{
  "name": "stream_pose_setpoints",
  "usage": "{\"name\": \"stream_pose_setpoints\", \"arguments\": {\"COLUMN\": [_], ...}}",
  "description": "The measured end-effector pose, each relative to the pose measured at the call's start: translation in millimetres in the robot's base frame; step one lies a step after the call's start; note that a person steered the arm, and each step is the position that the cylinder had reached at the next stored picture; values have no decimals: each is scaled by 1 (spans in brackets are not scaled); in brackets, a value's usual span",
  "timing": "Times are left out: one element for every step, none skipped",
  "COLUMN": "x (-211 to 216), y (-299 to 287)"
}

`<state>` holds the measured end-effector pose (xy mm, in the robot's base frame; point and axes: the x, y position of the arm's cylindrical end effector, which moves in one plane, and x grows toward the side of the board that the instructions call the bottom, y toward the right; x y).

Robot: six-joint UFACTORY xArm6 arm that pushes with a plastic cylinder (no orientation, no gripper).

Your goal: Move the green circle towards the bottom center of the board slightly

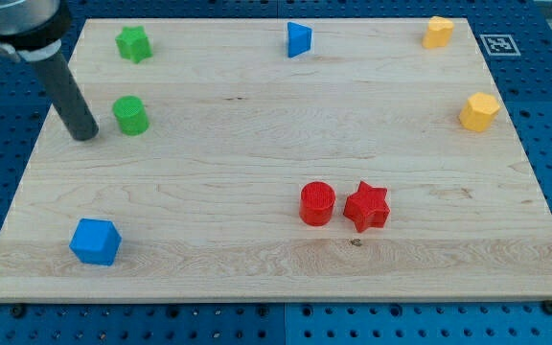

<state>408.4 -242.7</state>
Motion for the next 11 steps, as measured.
{"name": "stream_pose_setpoints", "arguments": {"x": [-34, -24, -17, -14, -12, -12, -11, -10, -10, -14, -6], "y": [19, 67, 75, 66, 62, 62, 76, 94, 94, 64, 66]}}
